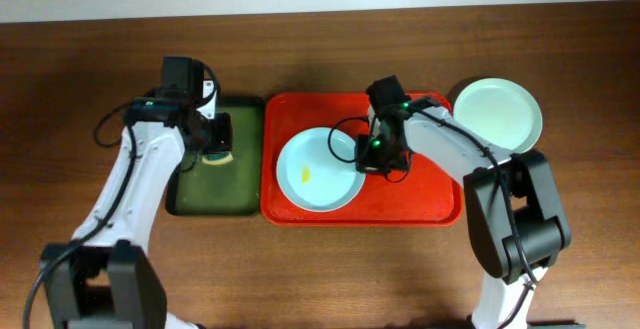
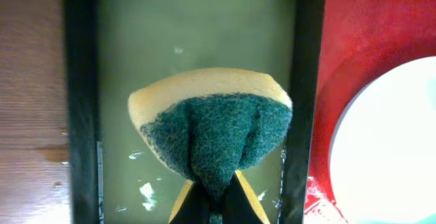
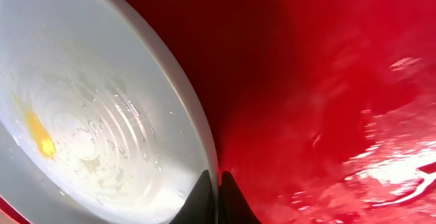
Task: Clean dirty plates on tray and stack at the side
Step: 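Lift the sponge with the left gripper and move it over the plate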
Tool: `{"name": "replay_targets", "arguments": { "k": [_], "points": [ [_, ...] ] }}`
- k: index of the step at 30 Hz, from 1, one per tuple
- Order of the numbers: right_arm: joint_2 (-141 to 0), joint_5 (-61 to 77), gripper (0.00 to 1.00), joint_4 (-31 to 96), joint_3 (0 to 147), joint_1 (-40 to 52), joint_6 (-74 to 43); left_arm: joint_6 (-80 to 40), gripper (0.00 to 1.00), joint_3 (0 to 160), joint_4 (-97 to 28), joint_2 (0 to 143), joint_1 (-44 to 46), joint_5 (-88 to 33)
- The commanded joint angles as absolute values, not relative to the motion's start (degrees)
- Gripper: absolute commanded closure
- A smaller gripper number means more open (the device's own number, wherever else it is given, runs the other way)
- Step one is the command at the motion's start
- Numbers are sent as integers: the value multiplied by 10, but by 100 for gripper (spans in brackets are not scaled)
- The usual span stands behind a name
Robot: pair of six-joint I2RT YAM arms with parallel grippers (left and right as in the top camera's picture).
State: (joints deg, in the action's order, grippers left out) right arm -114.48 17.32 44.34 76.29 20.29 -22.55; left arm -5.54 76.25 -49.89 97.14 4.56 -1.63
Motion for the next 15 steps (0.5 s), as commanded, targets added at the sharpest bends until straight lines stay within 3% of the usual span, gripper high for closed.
{"name": "replay_targets", "arguments": {
  "k": [1, 10, 13, 15],
  "points": [
    [-1126, 157, 95, 436, 762, 225, -230, -51, 100, 772, -498, 983, 49, -52],
    [-1126, 141, 79, 428, 762, 224, -228, -65, 100, 772, -498, 983, 76, -108],
    [-1126, 141, 80, 426, 767, 220, -207, -73, 100, 772, -498, 983, 95, -108],
    [-1126, 141, 88, 427, 768, 220, -200, -100, 100, 772, -498, 984, 113, -108]
  ]
}}
